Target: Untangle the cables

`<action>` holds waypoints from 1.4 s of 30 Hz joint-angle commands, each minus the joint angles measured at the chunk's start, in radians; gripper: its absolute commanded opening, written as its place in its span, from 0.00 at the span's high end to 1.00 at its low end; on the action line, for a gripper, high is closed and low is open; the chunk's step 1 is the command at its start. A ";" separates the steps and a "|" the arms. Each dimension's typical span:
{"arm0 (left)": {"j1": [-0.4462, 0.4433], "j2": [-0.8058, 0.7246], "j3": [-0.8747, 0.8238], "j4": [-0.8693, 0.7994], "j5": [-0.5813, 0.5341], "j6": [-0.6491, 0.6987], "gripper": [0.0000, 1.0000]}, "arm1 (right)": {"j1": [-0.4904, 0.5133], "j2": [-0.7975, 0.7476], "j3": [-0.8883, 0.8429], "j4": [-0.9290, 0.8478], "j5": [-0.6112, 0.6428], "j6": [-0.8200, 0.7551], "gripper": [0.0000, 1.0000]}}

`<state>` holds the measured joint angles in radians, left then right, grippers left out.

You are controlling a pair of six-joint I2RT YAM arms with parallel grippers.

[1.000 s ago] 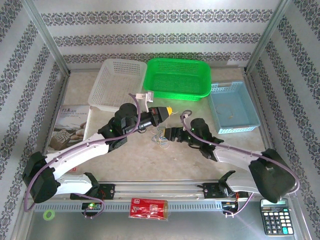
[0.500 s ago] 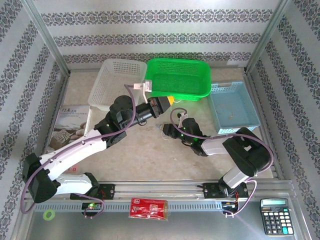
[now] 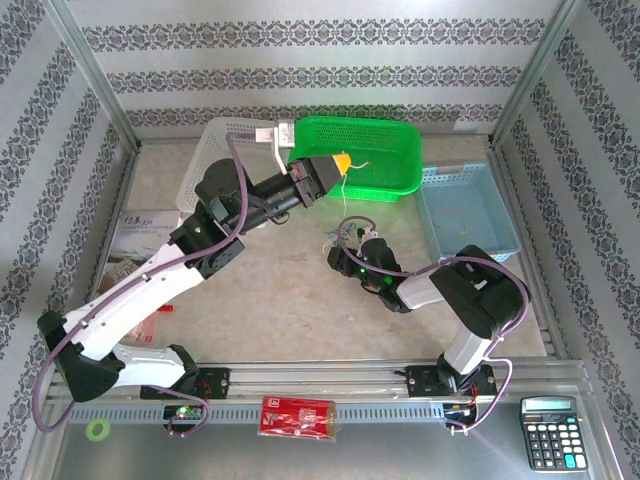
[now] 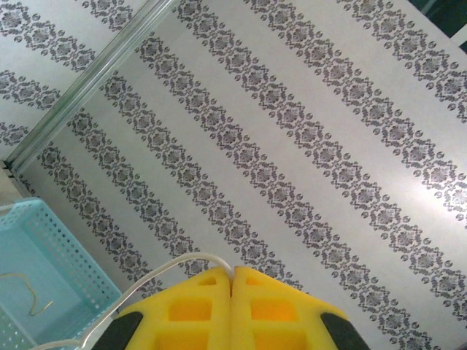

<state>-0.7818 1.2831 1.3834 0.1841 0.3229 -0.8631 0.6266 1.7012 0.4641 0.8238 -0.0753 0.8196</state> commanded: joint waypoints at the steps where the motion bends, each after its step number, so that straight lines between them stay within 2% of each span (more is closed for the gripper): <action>1: 0.016 0.015 0.058 -0.056 0.033 0.052 1.00 | 0.012 -0.008 0.000 0.040 0.005 0.016 0.50; 10: 0.039 -0.004 -0.067 0.003 0.014 0.036 1.00 | 0.011 -0.193 -0.064 -0.075 -0.072 -0.060 0.34; 13: 0.054 -0.005 -0.103 0.028 0.016 0.017 1.00 | 0.011 -0.282 -0.096 -0.161 -0.077 -0.099 0.30; 20: 0.059 0.007 -0.139 0.072 0.026 -0.011 1.00 | 0.022 -0.476 -0.156 -0.268 -0.060 -0.183 0.27; 26: 0.059 0.011 -0.143 0.086 0.033 -0.027 1.00 | 0.050 -0.570 -0.084 -0.347 -0.006 -0.293 0.26; 31: 0.059 0.017 -0.144 0.096 0.040 -0.039 1.00 | 0.054 -0.511 0.009 -0.364 0.031 -0.345 0.25; 36: 0.059 0.018 -0.148 0.110 0.042 -0.054 1.00 | 0.063 -0.353 0.099 -0.300 0.070 -0.363 0.28; 40: 0.059 0.018 -0.129 0.103 0.042 -0.058 1.00 | 0.070 -0.242 0.107 -0.219 0.138 -0.356 0.40; 42: 0.059 0.021 -0.094 0.087 0.044 -0.053 1.00 | 0.070 -0.210 0.092 -0.178 0.172 -0.343 0.52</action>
<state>-0.7307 1.3025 1.2461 0.2283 0.3450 -0.9024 0.6903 1.4555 0.5602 0.5591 0.0147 0.4751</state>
